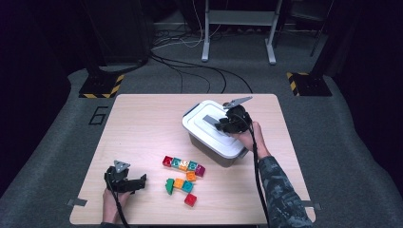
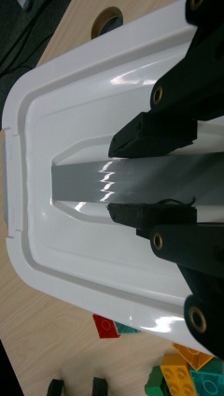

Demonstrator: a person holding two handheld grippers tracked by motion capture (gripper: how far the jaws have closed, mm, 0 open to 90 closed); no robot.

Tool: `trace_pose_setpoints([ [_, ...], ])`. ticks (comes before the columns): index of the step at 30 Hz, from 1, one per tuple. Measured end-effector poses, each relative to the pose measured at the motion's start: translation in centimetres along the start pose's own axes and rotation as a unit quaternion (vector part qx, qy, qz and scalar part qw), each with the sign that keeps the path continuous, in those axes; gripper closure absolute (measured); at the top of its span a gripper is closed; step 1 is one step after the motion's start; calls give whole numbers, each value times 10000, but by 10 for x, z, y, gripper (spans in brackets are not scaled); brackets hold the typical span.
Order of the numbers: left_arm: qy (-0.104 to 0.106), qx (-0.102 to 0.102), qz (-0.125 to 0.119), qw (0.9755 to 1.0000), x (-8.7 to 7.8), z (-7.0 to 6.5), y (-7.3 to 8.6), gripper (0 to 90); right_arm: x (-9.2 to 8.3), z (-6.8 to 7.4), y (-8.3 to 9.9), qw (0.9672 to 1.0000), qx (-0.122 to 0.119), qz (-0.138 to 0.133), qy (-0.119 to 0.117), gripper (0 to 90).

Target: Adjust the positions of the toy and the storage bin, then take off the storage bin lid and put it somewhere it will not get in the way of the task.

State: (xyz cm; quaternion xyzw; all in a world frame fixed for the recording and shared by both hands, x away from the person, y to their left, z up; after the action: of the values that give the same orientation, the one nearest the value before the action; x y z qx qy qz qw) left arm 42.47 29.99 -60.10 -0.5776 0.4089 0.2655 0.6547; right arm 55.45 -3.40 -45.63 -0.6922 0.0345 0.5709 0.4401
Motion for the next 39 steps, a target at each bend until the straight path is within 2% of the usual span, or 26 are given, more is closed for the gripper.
trace_pose_setpoints([
  [10, 3, -2, 1, 10000, 0, 0, 0, 0, 1, 0, -3, 9995, -31, 227, 210, 658],
  [15, 2, -2, -1, 10000, 0, 0, 0, 0, 4, -1, -7, 9990, 120, 344, 266, 597],
  [20, 2, -2, -2, 10000, 0, 0, 0, 0, 5, 2, -10, 9985, 77, 410, 343, 659],
  [29, 4, 2, 1, 10000, 0, 0, 0, 0, 3, 3, -10, 9985, 136, 329, 408, 664],
  [30, 2, 0, -1, 10000, 0, 0, 0, 0, 2, 2, -10, 9986, 77, 318, 416, 664],
  [39, 5, 1, 0, 10000, 0, 0, 0, 0, -15, 3, -19, 9987, 128, 142, 480, 664],
])
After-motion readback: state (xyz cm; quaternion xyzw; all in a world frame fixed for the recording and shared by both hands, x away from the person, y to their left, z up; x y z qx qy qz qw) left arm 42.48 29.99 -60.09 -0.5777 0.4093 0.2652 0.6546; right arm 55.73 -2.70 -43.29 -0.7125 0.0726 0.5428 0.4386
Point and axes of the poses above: each handheld gripper's, and its own axes: x roughly forward along the jaws, y roughly out of its underside, z roughly to its left, the point moved 10 cm from there along x, roughly forward along the jaws, and after that the axes turned 13 degrees about z, right-handed, at the moved point
